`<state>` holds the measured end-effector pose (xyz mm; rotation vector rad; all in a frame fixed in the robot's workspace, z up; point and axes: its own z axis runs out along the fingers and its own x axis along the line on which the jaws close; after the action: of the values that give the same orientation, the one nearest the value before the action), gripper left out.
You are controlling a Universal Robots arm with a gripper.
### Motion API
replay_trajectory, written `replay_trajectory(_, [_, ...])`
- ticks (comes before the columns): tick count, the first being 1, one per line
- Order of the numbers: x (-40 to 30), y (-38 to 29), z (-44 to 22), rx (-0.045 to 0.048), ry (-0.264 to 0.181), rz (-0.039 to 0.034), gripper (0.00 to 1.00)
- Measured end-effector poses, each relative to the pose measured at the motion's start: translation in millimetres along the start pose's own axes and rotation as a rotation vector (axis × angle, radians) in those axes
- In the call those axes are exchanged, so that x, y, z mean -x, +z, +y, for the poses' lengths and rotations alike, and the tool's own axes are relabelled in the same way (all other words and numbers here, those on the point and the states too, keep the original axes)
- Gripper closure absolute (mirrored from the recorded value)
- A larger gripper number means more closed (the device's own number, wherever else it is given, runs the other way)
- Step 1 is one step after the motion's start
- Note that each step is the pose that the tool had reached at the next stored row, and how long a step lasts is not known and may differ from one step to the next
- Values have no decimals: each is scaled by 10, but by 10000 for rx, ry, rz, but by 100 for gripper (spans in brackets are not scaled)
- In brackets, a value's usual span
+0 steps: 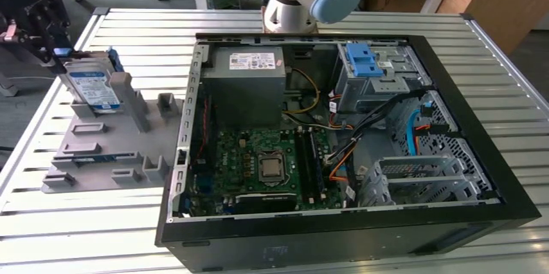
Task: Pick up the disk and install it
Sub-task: 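Pick up the disk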
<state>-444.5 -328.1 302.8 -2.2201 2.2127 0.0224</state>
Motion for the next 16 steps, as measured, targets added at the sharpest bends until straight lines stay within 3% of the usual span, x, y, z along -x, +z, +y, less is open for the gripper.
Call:
replay_trajectory(10, [-1, 97, -1, 227, 7, 0, 46])
replay_trajectory(16, [-1, 105, -5, 238, 11, 1, 46])
